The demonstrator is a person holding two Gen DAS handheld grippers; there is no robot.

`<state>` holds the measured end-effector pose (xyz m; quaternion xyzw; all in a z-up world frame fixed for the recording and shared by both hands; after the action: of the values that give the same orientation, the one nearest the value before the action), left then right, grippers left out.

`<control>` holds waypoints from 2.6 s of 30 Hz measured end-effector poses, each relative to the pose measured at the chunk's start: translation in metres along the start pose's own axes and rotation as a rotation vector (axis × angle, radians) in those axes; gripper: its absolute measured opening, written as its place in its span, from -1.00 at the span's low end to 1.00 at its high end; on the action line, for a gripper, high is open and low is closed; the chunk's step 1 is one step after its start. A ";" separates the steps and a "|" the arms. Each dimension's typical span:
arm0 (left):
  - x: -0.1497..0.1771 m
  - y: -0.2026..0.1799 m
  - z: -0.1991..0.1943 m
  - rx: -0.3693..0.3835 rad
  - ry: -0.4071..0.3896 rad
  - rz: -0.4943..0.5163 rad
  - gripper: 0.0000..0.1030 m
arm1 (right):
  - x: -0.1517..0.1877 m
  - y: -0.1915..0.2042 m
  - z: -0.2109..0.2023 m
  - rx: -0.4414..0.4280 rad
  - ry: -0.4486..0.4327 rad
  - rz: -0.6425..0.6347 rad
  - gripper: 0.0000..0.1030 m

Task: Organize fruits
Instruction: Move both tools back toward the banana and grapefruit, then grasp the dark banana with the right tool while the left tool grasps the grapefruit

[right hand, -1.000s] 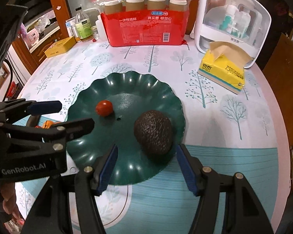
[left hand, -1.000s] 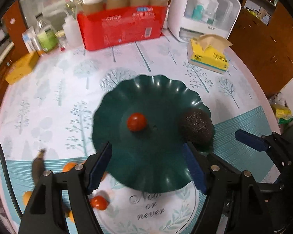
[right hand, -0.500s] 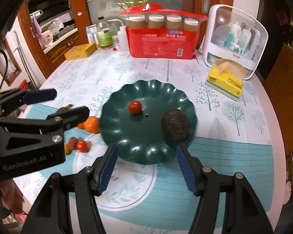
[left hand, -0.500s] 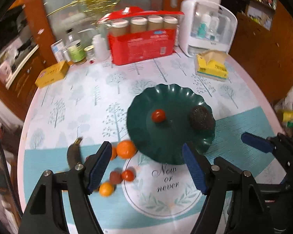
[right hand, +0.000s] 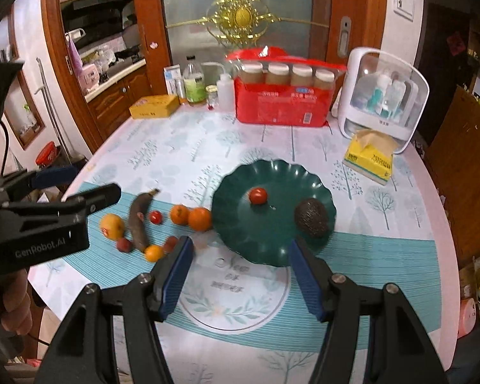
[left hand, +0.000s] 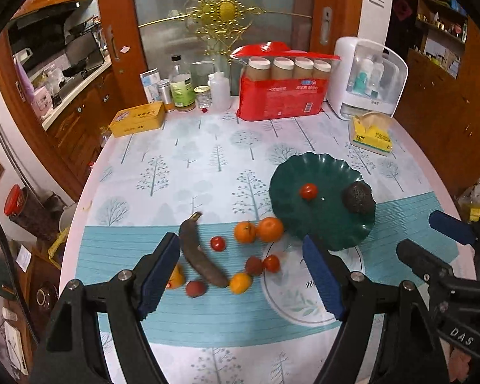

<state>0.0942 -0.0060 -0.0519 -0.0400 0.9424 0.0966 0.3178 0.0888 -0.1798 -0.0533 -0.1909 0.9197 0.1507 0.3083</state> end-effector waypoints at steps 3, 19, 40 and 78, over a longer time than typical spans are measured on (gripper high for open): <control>0.001 0.018 -0.007 0.024 -0.011 -0.006 0.51 | -0.005 0.017 -0.004 -0.006 -0.014 0.009 0.22; -0.014 0.101 -0.022 -0.018 -0.117 0.024 0.53 | -0.029 0.088 -0.004 0.026 -0.055 0.034 0.22; 0.010 0.131 0.056 0.052 0.013 -0.006 0.56 | -0.019 0.099 0.021 0.110 -0.008 0.101 0.22; 0.087 0.115 0.219 0.151 0.419 -0.046 0.41 | 0.041 0.135 0.274 -0.226 0.387 -0.098 -0.06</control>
<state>0.1394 0.1508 -0.2575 -0.0569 0.9912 0.0082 0.1192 0.1382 0.0371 -0.2670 -0.2941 0.9285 0.1984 0.1097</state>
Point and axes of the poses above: each gripper's, at about its wrist camera, not at the fingertips, and z roughly the way its jaws point, y to its left, x to its underside, the point moved 9 cm from there along z, roughly the way its jaws point, and after that the axes turned 12 degrees about -x, right-handed, at the moved point
